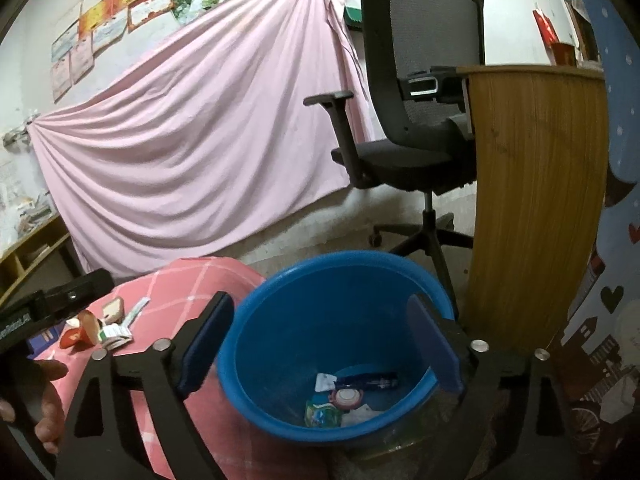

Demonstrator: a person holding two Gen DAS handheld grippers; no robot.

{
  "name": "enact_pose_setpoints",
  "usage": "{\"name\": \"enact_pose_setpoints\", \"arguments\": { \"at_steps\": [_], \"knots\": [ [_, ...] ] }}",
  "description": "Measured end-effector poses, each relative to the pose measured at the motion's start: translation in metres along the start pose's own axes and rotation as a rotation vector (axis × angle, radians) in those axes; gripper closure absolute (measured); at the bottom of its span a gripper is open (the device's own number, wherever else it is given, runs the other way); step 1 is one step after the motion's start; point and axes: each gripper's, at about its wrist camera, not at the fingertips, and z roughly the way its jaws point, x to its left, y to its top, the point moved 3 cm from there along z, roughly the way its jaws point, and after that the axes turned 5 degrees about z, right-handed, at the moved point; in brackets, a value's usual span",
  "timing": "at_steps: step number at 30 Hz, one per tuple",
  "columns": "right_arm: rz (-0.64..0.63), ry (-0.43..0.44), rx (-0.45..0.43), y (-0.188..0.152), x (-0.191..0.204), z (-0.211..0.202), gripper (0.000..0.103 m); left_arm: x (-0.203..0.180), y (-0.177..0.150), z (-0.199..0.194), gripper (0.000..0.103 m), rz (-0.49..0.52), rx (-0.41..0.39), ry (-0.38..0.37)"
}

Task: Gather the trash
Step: 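Return both tools over the table toward the red packet and tube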

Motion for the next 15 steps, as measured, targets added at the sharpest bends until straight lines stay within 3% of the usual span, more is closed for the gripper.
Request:
{"name": "enact_pose_setpoints", "arguments": {
  "at_steps": [2,15],
  "knots": [
    [-0.007,0.006,-0.017,0.003,0.005,-0.006,0.000,0.006,0.001,-0.012,0.002,0.001,-0.037,0.011],
    [-0.077,0.125,-0.183,0.019,0.079,-0.055,0.000,0.063,0.007,-0.107,0.002,0.051,-0.255,0.141]
  ]
}}
